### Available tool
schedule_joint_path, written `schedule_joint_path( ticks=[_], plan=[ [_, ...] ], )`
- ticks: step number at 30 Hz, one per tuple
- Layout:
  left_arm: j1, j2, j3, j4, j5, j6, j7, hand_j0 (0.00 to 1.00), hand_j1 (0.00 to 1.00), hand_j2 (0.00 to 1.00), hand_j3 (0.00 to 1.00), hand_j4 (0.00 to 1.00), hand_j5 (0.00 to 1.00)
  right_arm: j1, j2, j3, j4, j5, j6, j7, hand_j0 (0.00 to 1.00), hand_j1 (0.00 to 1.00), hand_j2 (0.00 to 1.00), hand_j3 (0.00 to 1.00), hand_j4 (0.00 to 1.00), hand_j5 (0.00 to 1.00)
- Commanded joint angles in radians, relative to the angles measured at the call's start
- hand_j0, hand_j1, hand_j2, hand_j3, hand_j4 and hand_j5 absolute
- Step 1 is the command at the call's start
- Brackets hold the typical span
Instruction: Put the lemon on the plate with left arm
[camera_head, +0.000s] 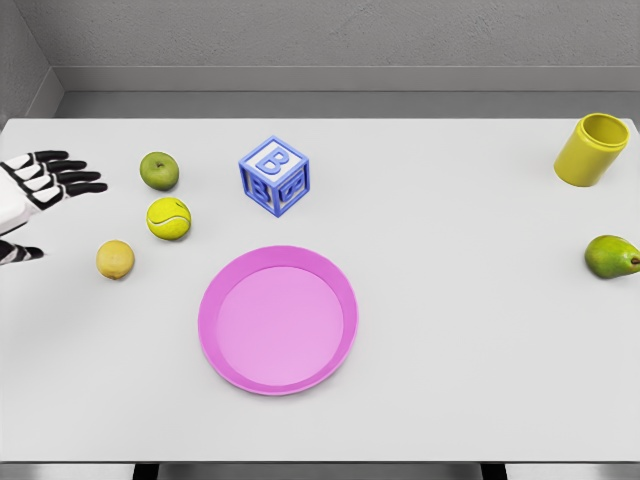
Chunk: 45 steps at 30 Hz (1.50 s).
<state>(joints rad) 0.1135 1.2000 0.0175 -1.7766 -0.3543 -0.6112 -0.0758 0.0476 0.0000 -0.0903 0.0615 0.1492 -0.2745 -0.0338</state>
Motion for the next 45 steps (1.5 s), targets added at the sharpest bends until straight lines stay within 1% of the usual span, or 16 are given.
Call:
schedule_joint_path(
  ticks=[1,4,9,10,12,15,16,19,21,23,24,37,43,45],
  plan=[
    [0.000,0.030,-0.007,0.003,0.029,0.000,0.001,1.00,1.00,1.00,1.00,1.00,1.00,0.000,0.000,0.000,0.000,0.000,0.000,0.000,1.00,1.00,1.00,1.00,1.00,1.00],
    [-0.003,0.032,-0.007,0.003,0.043,0.000,0.002,1.00,1.00,1.00,1.00,1.00,1.00,0.000,0.000,0.000,0.000,0.000,0.000,0.000,1.00,1.00,1.00,1.00,1.00,1.00],
    [-0.018,0.032,-0.013,-0.006,0.038,0.000,0.001,1.00,1.00,1.00,1.00,1.00,1.00,0.000,0.000,0.000,0.000,0.000,0.000,0.000,1.00,1.00,1.00,1.00,1.00,1.00],
    [-0.023,0.047,-0.014,-0.001,0.038,0.000,0.001,1.00,1.00,1.00,1.00,1.00,1.00,0.000,0.000,0.000,0.000,0.000,0.000,0.000,1.00,1.00,1.00,1.00,1.00,1.00],
    [-0.026,0.070,-0.037,-0.010,0.043,0.000,0.001,1.00,1.00,1.00,1.00,1.00,1.00,0.000,0.000,0.000,0.000,0.000,0.000,0.000,1.00,1.00,1.00,1.00,1.00,1.00],
    [-0.026,0.072,-0.045,-0.020,0.040,0.000,-0.001,1.00,1.00,1.00,1.00,1.00,1.00,0.000,0.000,0.000,0.000,0.000,0.000,0.000,1.00,1.00,1.00,1.00,1.00,1.00],
    [-0.026,0.075,-0.057,-0.021,0.043,0.000,-0.009,1.00,1.00,1.00,1.00,1.00,1.00,0.000,0.000,0.000,0.000,0.000,0.000,0.000,1.00,1.00,1.00,1.00,1.00,1.00],
    [-0.028,0.113,-0.062,-0.021,0.047,0.000,-0.015,1.00,1.00,1.00,1.00,1.00,1.00,0.000,0.000,0.000,0.000,0.000,0.000,0.000,1.00,1.00,1.00,1.00,1.00,1.00],
    [-0.026,0.141,-0.062,-0.021,0.067,0.000,-0.021,1.00,1.00,1.00,1.00,1.00,1.00,0.000,0.000,0.000,0.000,0.000,0.000,0.000,1.00,1.00,1.00,1.00,1.00,1.00],
    [-0.026,0.167,-0.065,-0.021,0.098,0.000,-0.052,1.00,1.00,1.00,1.00,1.00,1.00,0.000,0.000,0.000,0.000,0.000,0.000,0.000,1.00,1.00,1.00,1.00,1.00,1.00],
    [-0.026,0.173,-0.065,-0.021,0.103,0.000,-0.052,1.00,1.00,1.00,1.00,1.00,1.00,0.000,0.000,0.000,0.000,0.000,0.000,0.000,1.00,1.00,1.00,1.00,1.00,1.00],
    [-0.028,0.181,-0.068,-0.023,0.090,0.000,-0.068,1.00,1.00,1.00,1.00,1.00,1.00,0.000,0.000,0.000,0.000,0.000,0.000,0.000,1.00,1.00,1.00,1.00,1.00,1.00],
    [-0.031,0.188,-0.067,-0.023,0.103,0.000,-0.070,1.00,1.00,1.00,1.00,1.00,1.00,0.000,0.000,0.000,0.000,0.000,0.000,0.000,1.00,1.00,1.00,1.00,1.00,1.00],
    [-0.023,0.187,-0.068,-0.023,0.104,0.000,-0.073,1.00,1.00,1.00,1.00,1.00,1.00,0.000,0.000,0.000,0.000,0.000,0.000,0.000,1.00,1.00,1.00,1.00,1.00,1.00]
  ],
)
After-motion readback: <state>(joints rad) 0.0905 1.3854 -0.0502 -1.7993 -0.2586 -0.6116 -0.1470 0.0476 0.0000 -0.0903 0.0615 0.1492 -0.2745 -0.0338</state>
